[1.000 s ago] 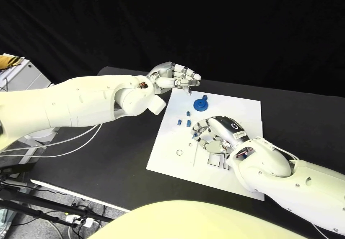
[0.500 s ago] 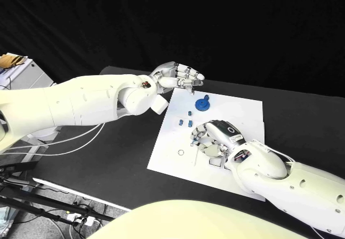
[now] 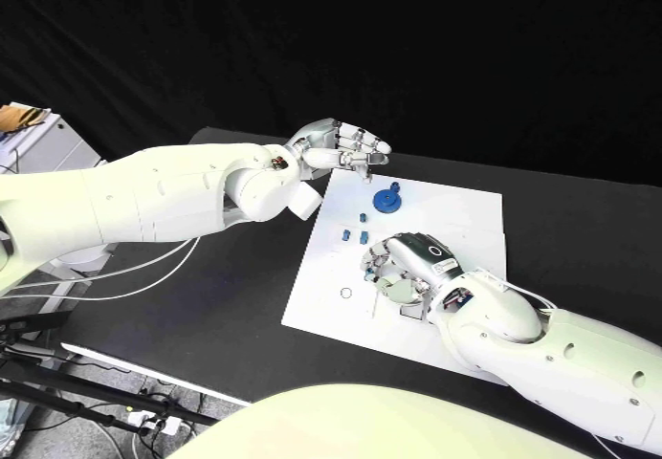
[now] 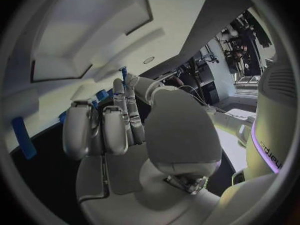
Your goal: Assemble the parts on the task board
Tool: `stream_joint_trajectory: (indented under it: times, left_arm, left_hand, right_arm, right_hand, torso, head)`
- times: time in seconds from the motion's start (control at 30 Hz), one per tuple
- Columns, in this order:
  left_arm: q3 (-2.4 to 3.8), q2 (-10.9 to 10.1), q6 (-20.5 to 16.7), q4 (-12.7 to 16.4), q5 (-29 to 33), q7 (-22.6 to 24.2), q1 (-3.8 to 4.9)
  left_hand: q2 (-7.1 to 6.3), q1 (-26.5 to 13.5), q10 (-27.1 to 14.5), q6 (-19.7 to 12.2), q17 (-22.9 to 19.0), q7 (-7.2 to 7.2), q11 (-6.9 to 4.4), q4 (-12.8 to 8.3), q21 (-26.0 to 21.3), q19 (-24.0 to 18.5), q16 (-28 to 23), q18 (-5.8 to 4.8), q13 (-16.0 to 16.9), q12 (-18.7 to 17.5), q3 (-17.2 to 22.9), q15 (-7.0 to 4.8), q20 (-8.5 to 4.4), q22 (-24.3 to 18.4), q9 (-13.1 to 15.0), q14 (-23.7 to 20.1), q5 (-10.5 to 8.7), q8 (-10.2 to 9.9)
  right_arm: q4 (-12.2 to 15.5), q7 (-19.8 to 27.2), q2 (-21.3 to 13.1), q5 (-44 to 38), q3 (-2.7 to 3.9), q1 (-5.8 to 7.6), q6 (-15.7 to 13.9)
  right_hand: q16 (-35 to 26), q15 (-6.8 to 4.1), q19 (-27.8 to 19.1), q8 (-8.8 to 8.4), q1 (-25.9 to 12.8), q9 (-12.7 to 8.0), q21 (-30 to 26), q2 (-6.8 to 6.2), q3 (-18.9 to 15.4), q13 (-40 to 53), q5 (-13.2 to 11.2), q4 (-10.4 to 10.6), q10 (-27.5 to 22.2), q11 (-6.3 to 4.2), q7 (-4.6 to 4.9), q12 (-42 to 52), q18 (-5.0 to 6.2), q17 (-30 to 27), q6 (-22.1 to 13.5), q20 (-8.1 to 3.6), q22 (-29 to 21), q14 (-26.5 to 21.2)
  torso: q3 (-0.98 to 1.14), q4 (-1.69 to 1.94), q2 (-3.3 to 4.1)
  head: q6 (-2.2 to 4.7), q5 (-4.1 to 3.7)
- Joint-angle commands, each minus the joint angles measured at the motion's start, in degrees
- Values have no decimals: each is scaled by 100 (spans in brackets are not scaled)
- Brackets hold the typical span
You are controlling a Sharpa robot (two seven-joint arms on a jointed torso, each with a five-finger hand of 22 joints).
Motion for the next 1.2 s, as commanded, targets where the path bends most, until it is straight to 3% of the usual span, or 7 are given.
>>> stream_joint_trajectory:
  times: [0.03, 0.9, 1.0, 1.2]
  left_arm:
    - [3, 8, 47, 6, 23, 64, 3]
    - [3, -22, 71, 3, 23, 32, 3]
    - [3, -20, 68, 3, 23, 31, 3]
    - [3, -16, 61, 2, 23, 29, 3]
  left_hand:
    - [27, -4, 0, 3, -9, 23, 47, -36, 30, 34, -26, 70, -5, -24, -1, 4, 1, 5, -10, 25, 21, 1]
    - [39, -12, 3, 13, -9, 19, 44, -36, 30, 21, -36, 70, -7, -26, -3, 3, 2, 11, -10, 22, 23, 6]
    - [39, -12, 3, 13, -9, 19, 44, -36, 30, 21, -36, 70, -7, -26, -3, 3, 2, 11, -10, 22, 23, 6]
    - [39, -12, 3, 13, -9, 19, 44, -36, 30, 21, -36, 70, -7, -26, -3, 3, 2, 11, -10, 22, 23, 6]
  right_arm:
    - [-9, -41, 16, -139, -10, -16, 127]
    - [34, -211, -46, -407, -15, -21, 213]
    - [37, -211, -28, -408, -15, -22, 353]
    - [15, -224, 11, -408, -16, -21, 747]
  right_hand:
    - [30, -35, 198, 20, -2, 11, 5, 48, 5, 5, 39, -27, 71, -62, 29, 19, -113, 3, 2, -29, 668, 203]
    - [30, -33, 197, 18, -2, 19, 4, 48, 1, 8, 39, -38, 70, -60, 32, 11, -113, 1, -5, -27, 669, 203]
    - [24, -26, 192, 7, -28, 26, -18, 29, -19, 8, 37, -42, 50, -48, 38, -8, -109, -11, -27, -22, 661, 200]
    - [65, 49, 137, -119, -245, 15, -189, -132, -123, -34, 38, 41, -234, 39, 78, -67, -81, 29, -205, 36, 591, 210]
  torso:
    - [-3, -1, 4]
    - [3, -8, 2]
    - [0, -9, 2]
    - [-5, -7, 1]
  head:
    - [0, 2]
    - [0, 5]
    - [0, -1]
    - [0, -28]
